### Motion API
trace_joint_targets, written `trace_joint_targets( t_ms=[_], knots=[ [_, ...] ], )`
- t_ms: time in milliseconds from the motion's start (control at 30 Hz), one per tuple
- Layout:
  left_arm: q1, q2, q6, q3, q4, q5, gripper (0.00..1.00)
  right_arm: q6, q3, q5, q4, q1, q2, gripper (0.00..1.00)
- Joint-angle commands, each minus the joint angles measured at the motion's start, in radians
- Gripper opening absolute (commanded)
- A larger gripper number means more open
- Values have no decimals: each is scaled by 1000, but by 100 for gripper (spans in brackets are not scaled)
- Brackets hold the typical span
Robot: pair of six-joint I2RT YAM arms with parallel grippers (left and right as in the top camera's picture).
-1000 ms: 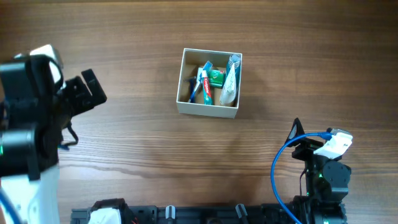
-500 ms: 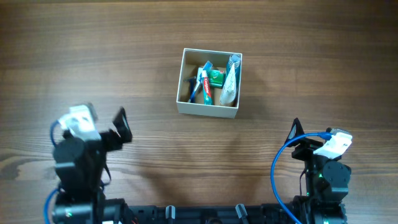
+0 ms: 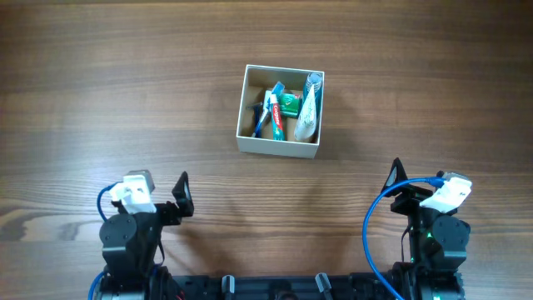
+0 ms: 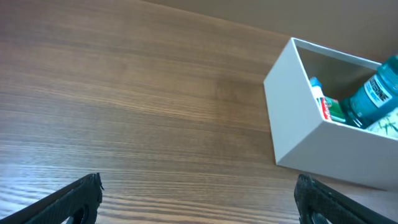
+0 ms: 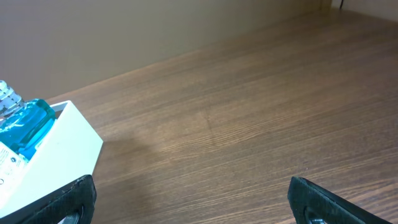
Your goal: Pack container
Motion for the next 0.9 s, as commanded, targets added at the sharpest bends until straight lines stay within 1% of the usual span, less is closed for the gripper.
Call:
trace_joint_targets(
  t_ms=[0, 133, 333, 867],
  knots=[
    [-21, -77, 13, -48, 8, 42, 100, 5, -5, -9, 5, -2, -8, 100],
    [-34, -89, 13, -48, 10, 42, 100, 5, -5, -9, 5, -2, -8, 100],
    [-97, -89, 13, -48, 10, 42, 100, 5, -5, -9, 5, -2, -8, 100],
    [-98, -89, 13, -48, 10, 42, 100, 6, -5, -9, 5, -2, -8, 100]
  ],
)
